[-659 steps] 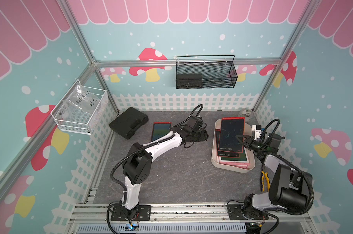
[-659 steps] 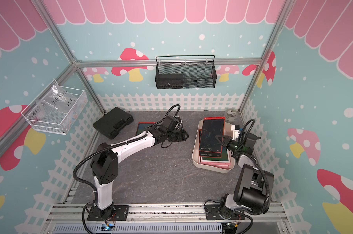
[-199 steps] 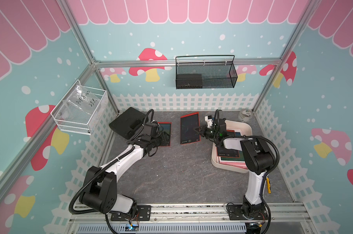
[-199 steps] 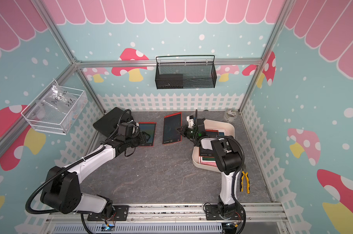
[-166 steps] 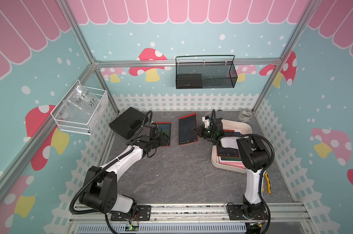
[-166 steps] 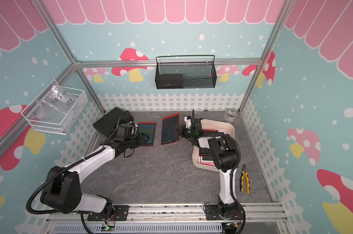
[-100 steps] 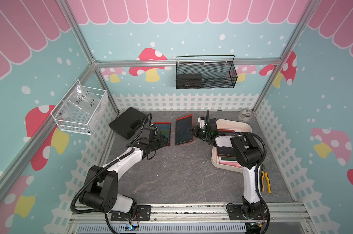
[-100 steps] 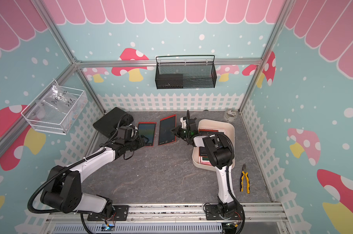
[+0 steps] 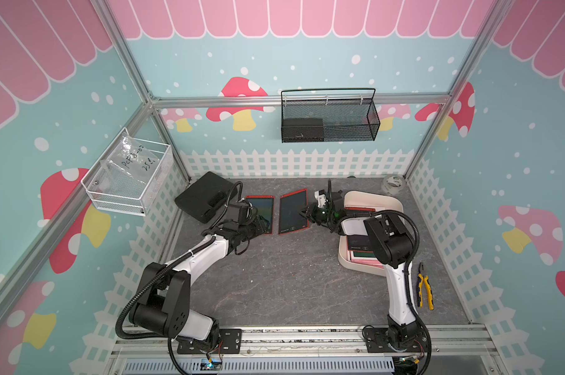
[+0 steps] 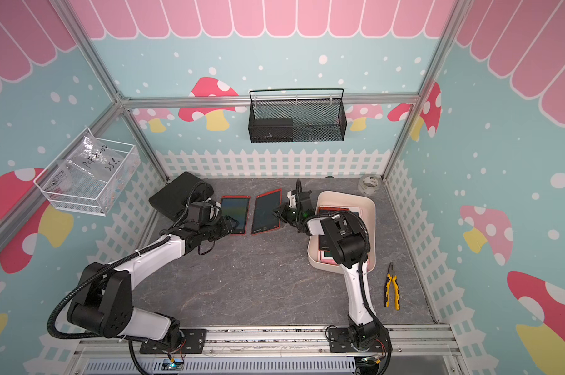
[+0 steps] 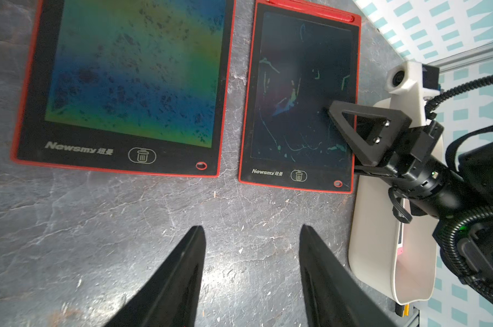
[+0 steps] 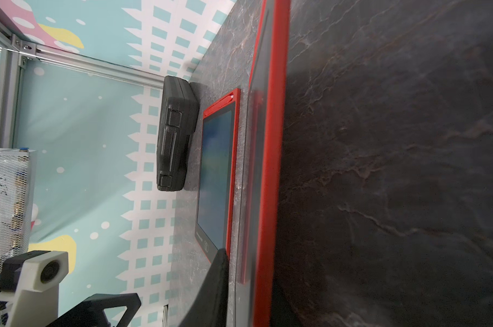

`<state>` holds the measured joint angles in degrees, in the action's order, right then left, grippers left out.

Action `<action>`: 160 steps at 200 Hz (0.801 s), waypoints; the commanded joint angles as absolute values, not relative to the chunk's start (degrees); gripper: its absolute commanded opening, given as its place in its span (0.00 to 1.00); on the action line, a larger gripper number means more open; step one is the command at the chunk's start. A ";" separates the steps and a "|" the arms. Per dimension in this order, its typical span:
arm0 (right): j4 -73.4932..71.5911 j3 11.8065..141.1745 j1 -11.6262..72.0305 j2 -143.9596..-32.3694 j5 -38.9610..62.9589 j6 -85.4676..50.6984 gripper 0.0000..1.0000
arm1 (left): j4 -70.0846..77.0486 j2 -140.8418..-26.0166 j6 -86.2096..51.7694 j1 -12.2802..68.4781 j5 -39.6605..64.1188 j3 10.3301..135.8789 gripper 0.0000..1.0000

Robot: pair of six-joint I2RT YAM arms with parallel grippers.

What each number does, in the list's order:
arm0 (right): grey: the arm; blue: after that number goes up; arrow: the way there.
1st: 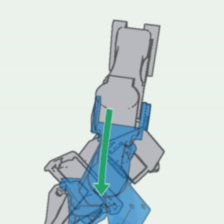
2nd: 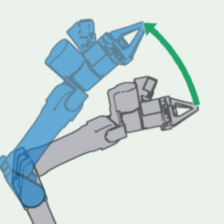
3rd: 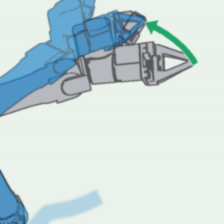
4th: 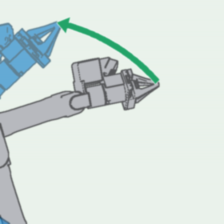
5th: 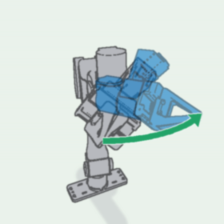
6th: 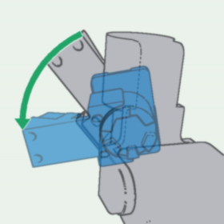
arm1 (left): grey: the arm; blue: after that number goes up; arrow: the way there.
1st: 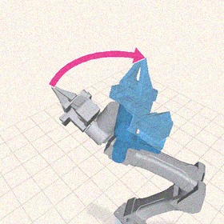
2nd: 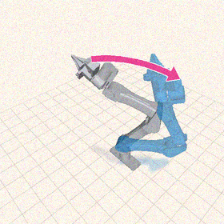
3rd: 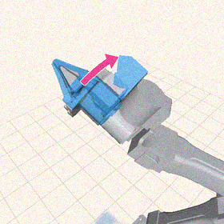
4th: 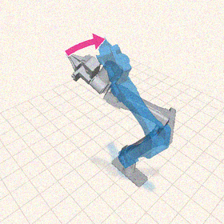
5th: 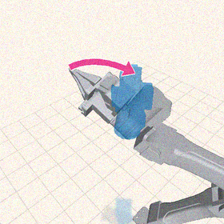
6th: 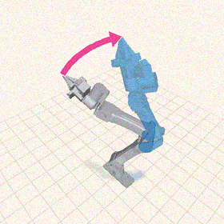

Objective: Take out the writing tablet from the storage box
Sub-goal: Place the writing tablet at the center of the board.

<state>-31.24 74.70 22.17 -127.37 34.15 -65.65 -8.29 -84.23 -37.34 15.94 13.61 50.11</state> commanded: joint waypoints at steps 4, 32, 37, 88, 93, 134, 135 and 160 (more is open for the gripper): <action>-31.21 76.64 22.58 -129.10 34.72 -65.95 0.24 | -6.89 -84.64 -37.79 15.39 14.49 49.39 0.55; -29.67 77.68 22.59 -130.12 34.76 -65.42 0.30 | -6.86 -84.64 -37.79 15.29 14.76 49.39 0.55; -29.54 77.69 22.59 -130.10 34.57 -65.39 0.30 | -6.86 -84.64 -37.75 15.29 14.74 49.39 0.55; -27.60 77.17 22.59 -130.26 33.12 -65.04 0.36 | -6.64 -84.99 -37.76 15.12 14.85 49.31 0.55; -26.86 77.34 22.59 -130.16 32.82 -63.62 0.38 | -6.52 -85.12 -37.79 15.10 14.91 49.32 0.55; -22.21 77.88 22.72 -129.55 30.62 -60.84 0.43 | -6.46 -85.93 -37.99 15.05 15.15 49.48 0.55; -22.09 77.87 22.70 -129.50 30.56 -60.83 0.43 | -6.44 -85.95 -38.02 15.09 15.14 49.53 0.55; -17.04 79.15 22.85 -129.13 28.18 -58.10 0.48 | -6.46 -86.04 -38.12 15.12 15.24 49.48 0.55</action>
